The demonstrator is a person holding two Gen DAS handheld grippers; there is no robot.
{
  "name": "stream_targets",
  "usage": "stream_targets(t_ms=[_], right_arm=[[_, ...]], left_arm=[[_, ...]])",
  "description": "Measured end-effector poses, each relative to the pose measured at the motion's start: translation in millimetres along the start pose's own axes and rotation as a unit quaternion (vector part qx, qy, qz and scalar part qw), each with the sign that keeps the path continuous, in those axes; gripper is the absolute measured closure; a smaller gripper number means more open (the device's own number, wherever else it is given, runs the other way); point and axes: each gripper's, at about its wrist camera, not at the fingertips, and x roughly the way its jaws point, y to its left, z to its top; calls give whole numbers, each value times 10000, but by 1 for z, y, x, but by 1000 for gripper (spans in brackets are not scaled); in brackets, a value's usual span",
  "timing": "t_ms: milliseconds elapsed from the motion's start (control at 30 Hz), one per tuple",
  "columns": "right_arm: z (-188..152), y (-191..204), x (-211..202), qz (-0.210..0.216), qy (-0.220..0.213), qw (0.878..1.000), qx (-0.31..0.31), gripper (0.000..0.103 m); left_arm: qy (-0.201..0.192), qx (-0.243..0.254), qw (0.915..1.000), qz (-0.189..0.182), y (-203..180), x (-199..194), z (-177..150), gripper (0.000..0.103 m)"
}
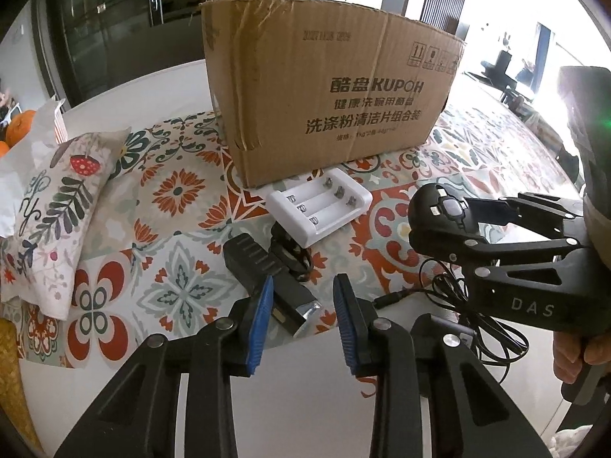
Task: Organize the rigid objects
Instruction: 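Close left tool on the black rectangular device while right tool grips the black round hub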
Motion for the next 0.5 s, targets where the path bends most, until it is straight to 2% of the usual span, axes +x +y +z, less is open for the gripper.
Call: stream_targets(t_ms=[233,367,500], right_arm=[[1,3,2,82,3,9999,75,46],[4,0,5,160,-1,9996,242,46],[7,-6,5,167,-9,9992,359,46]], left_arm=[[8,-355,9994,42,9,5,9,66],[73,-592,9981,178,11,10,17,62],[196,-607,9973,360,8,13,20,58]])
